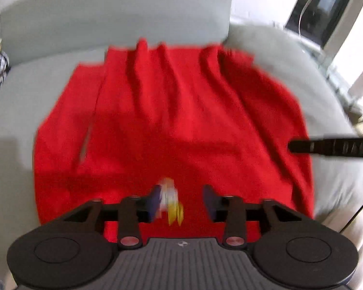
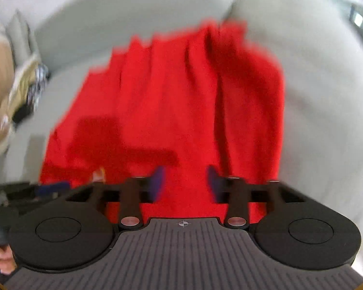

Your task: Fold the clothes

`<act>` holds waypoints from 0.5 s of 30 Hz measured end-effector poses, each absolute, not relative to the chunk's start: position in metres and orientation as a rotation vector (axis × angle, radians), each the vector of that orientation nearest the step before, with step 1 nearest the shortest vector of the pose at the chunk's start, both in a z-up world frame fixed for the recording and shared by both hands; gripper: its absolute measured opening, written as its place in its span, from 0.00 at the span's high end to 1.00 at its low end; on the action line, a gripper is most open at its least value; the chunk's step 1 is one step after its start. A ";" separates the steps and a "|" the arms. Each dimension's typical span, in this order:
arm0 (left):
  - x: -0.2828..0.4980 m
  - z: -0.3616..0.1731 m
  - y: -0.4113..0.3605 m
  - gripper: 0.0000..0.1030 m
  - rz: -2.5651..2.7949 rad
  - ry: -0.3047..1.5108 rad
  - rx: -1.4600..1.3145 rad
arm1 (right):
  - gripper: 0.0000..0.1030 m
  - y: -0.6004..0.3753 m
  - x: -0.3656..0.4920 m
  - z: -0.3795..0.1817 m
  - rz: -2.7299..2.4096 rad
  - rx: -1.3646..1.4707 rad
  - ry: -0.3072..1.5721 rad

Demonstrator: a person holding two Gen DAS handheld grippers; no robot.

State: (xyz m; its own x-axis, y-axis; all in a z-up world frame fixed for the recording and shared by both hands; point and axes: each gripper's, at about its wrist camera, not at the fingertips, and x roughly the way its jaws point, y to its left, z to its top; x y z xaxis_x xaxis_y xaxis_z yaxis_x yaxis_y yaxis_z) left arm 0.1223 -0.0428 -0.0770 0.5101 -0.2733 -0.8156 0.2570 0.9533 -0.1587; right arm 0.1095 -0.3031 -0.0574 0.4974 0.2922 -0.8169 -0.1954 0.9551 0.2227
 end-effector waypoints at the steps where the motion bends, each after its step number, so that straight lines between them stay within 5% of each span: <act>1: 0.132 -0.071 -0.043 0.56 -0.319 0.972 -0.028 | 0.42 -0.301 0.126 -0.046 0.280 0.088 0.975; 8: 0.216 -0.097 -0.040 0.55 -0.245 1.037 -0.105 | 0.52 -0.291 0.267 -0.067 0.170 0.204 1.005; 15: 0.263 -0.120 -0.025 0.55 -0.193 1.078 -0.139 | 0.46 -0.264 0.367 -0.110 0.001 0.114 0.979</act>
